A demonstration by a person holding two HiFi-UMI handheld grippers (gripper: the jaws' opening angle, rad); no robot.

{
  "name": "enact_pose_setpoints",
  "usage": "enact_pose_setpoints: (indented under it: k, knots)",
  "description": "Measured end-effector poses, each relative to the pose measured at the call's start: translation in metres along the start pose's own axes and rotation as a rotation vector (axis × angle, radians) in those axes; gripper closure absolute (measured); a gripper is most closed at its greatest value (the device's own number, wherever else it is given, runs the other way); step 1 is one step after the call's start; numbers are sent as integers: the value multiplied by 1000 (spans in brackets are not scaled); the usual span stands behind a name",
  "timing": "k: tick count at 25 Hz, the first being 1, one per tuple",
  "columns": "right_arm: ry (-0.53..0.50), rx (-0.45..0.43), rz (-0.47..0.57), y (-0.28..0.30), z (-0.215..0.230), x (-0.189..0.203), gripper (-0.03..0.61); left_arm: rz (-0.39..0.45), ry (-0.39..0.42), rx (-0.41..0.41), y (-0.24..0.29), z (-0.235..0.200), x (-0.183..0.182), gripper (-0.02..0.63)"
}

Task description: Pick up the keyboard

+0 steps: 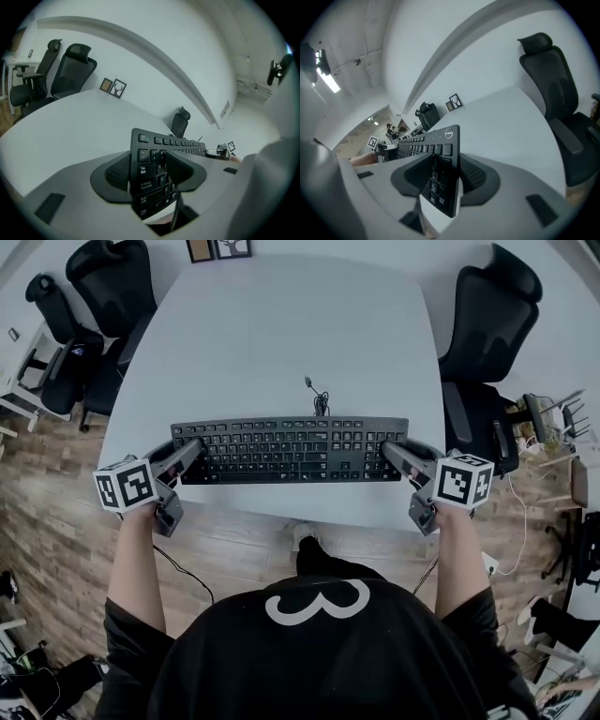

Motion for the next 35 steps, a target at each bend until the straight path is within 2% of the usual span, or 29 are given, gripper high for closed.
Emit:
enact_pose_setpoints:
  k: [11,18,25,35]
  knots:
    - [-185,-23,172,-76,-58,-38,407,204,127,24,-71,78,-24,388]
    - [-268,-52,265,-115,-105,-53,407,299,194,29,-127,116,-36,388]
    - [-281,-65,306,-125,-113,-52,403,337,237,18,-143,131,-40,387]
    - [-286,-56,331,-125,-115,-52,400,340,236,15,-144,132,-39,387]
Point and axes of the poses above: the fingertips, and each gripper's own axes: y forward along the fingers, z to its right, x out of its underside, the point moved 9 cm from there along -y, backward along the fingers, and after that the axes turned 1 degree about -y, right-handed, at the moved point
